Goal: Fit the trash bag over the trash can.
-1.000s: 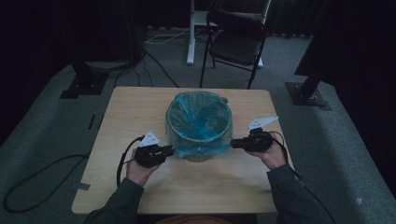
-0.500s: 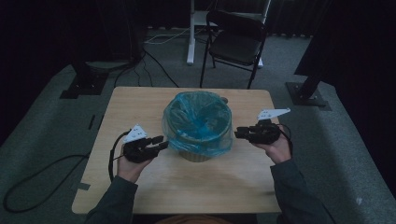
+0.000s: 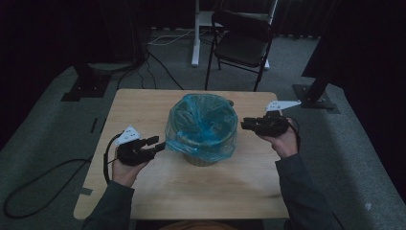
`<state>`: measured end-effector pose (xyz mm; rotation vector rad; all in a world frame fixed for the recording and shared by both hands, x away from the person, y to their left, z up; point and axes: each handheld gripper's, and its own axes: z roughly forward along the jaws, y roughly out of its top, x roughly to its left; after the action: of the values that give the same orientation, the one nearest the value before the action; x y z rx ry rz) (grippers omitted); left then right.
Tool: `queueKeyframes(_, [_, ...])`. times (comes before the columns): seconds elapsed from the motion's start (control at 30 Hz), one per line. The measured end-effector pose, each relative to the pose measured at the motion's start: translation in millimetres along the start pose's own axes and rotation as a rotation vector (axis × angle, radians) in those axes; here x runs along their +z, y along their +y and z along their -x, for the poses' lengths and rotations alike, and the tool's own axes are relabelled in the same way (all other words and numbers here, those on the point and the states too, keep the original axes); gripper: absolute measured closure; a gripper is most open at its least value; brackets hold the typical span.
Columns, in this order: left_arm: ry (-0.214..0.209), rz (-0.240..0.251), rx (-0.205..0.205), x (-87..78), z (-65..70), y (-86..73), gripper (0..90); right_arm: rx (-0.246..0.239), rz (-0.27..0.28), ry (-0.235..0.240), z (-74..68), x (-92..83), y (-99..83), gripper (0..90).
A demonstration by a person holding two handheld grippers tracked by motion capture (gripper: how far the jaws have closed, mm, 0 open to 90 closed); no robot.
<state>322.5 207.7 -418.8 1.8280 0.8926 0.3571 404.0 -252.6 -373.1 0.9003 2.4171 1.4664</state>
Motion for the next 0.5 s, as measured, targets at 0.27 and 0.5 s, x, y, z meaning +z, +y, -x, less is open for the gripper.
queueKeyframes(0.27, [0.0,0.041,-0.01,-10.0,-3.8,1.7,56.5,-0.002,0.008,0.001,3.3,6.5,14.7,68.6])
queueKeyframes(0.5, [0.0,0.063,-0.003,-2.3,-5.8,19.6,56.0,0.006,0.004,-0.02,9.0,25.3,26.4,66.3])
